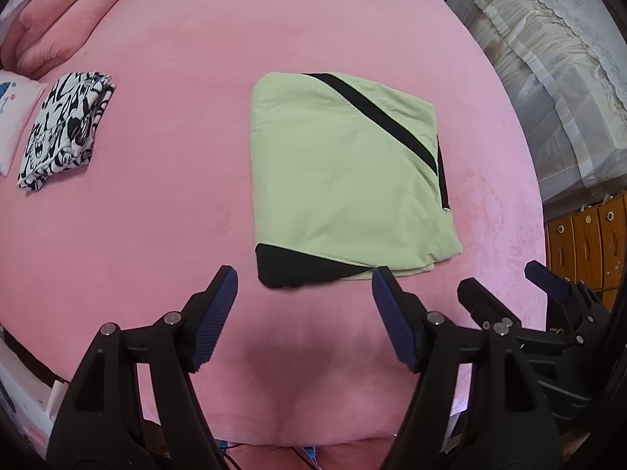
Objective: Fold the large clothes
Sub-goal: 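Grasp the black edge of the green bundle with both tools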
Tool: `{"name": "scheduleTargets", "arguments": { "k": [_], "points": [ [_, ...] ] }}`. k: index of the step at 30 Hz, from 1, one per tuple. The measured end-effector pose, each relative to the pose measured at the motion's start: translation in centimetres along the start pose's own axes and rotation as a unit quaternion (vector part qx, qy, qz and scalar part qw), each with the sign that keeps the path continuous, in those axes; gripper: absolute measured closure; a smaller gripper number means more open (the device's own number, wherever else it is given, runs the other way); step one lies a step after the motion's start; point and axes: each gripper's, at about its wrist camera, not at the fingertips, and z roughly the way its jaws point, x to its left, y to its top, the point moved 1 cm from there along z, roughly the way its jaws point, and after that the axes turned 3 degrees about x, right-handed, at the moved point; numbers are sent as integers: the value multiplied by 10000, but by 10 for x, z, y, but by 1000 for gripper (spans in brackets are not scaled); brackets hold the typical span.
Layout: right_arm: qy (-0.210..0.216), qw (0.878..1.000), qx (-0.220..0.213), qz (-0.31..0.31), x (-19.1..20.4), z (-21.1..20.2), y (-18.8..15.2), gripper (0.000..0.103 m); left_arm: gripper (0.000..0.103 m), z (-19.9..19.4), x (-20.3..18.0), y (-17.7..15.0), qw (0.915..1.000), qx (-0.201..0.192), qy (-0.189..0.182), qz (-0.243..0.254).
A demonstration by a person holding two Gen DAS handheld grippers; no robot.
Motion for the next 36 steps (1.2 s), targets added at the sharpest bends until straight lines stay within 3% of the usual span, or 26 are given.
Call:
{"name": "scheduleTargets", "arguments": {
  "k": [5, 20, 24, 28, 33, 36],
  "points": [
    [77, 9999, 65, -1, -4, -2, -1, 0, 26, -1, 13, -1, 9997, -10, -30, -247],
    [655, 9961, 169, 561, -14, -7, 12, 0, 25, 9, 21, 6, 9997, 134, -160, -152],
    [795, 9933, 302, 782, -35, 27, 17, 0, 25, 43, 26, 6, 9980, 500, -299, -255],
    [1109, 9828, 641, 1328, -79, 78, 30, 0, 25, 90, 37, 15, 9947, 857, -357, -434],
    [1826, 9669, 829, 1576, -127, 142, 56, 0, 26, 134, 56, 43, 9908, 888, -743, -703],
    [2135, 9611, 994, 1443, -146, 179, 76, 1, 26, 159, 62, 69, 9898, 924, -912, -581]
  ]
}}
